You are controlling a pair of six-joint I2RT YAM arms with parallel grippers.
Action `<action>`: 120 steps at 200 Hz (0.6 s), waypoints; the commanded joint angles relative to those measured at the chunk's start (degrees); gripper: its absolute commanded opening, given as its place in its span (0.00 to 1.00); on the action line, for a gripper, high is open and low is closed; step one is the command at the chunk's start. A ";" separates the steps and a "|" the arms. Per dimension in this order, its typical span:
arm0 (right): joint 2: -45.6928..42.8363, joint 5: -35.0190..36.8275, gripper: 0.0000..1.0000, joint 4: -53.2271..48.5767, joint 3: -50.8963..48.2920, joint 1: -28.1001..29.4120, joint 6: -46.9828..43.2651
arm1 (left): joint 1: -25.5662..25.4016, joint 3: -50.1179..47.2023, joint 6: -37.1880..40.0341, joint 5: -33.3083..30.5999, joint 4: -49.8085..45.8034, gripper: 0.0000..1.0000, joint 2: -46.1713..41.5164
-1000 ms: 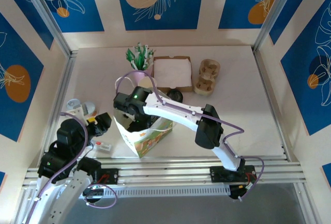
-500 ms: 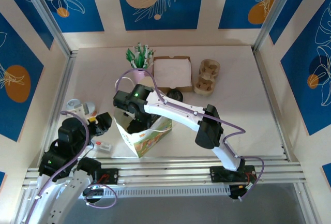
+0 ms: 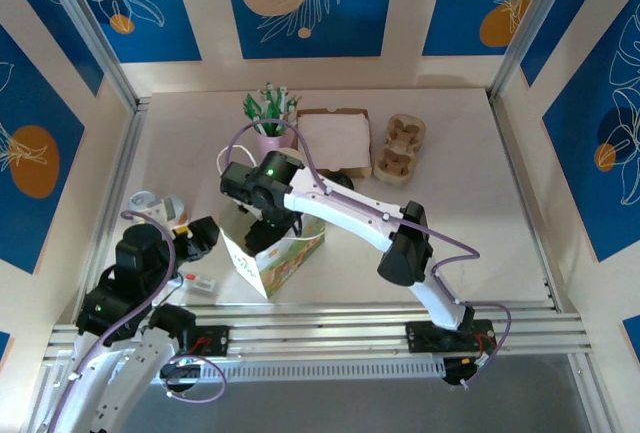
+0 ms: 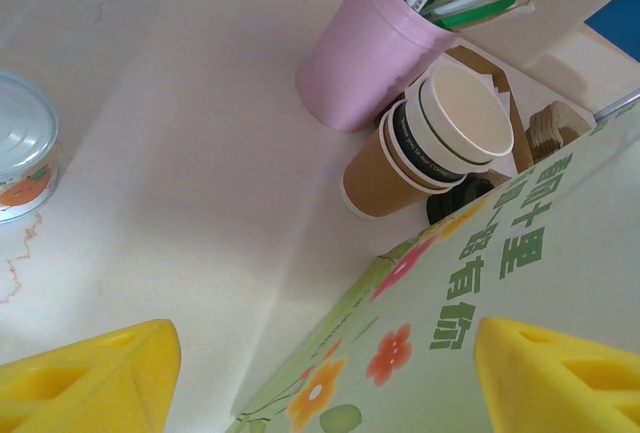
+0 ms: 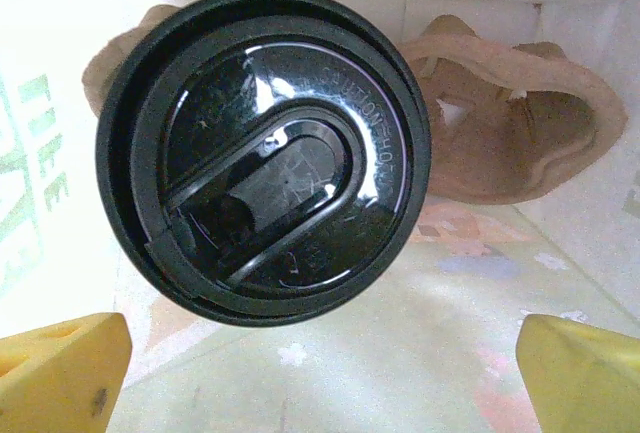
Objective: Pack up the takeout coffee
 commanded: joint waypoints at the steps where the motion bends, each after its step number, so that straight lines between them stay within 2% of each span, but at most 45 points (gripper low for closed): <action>1: -2.09 0.96 0.99 -2.41 2.06 -0.19 -0.69 | -0.33 -0.43 -0.77 1.24 1.26 0.77 0.19; 56: -3.74 0.10 0.99 -2.57 6.83 -0.55 -1.22 | -0.34 -0.79 -1.19 1.83 2.31 0.77 0.80; 120: -6.69 0.63 0.99 -2.63 7.18 -0.79 -1.13 | -0.33 -1.32 -1.59 2.43 2.94 0.77 1.42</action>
